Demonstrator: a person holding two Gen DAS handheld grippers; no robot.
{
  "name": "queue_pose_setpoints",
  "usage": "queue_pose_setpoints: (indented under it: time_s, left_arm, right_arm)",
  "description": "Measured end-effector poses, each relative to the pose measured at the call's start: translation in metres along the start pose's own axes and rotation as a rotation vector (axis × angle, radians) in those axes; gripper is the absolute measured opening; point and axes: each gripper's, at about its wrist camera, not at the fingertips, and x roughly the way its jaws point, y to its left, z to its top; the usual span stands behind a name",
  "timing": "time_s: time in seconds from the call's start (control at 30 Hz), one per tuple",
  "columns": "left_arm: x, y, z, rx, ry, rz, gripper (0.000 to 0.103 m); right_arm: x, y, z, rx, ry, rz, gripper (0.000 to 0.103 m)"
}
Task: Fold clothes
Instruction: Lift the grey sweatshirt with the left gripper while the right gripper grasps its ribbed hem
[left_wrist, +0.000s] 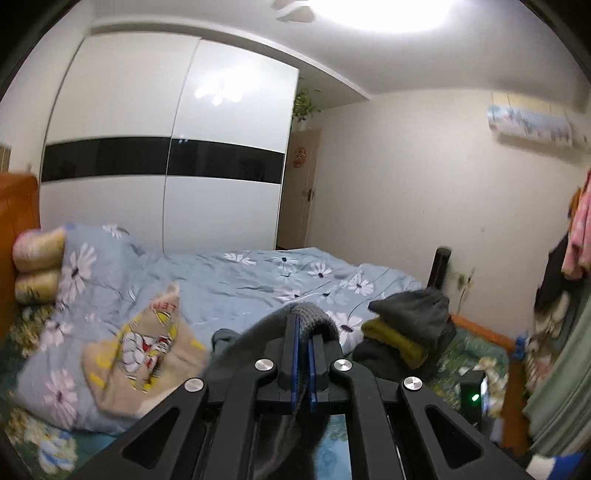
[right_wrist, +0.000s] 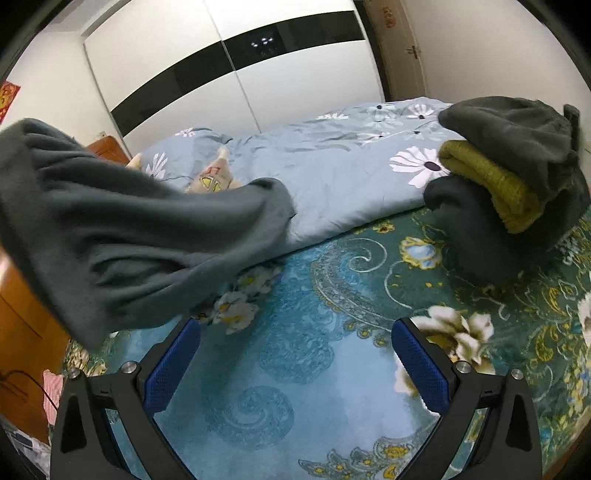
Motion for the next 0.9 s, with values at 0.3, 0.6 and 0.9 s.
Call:
queue_pose_setpoints:
  time_s: [0.3,0.6,0.9]
  left_arm:
    - [0.097,0.001,-0.072,-0.124,0.388,0.110,0.004]
    - [0.100,0.020,-0.110,-0.219,0.470,0.176,0.005]
    - [0.097,0.029,-0.094,-0.255,0.422,0.150,0.005]
  right_arm:
    - [-0.008,-0.024,-0.016,0.129,0.050,0.048,0.103]
    - [0.044,0.006,-0.040,0.112,0.341,0.178,0.087]
    - [0.096,0.089,-0.080,-0.208,0.599,0.142,0.082]
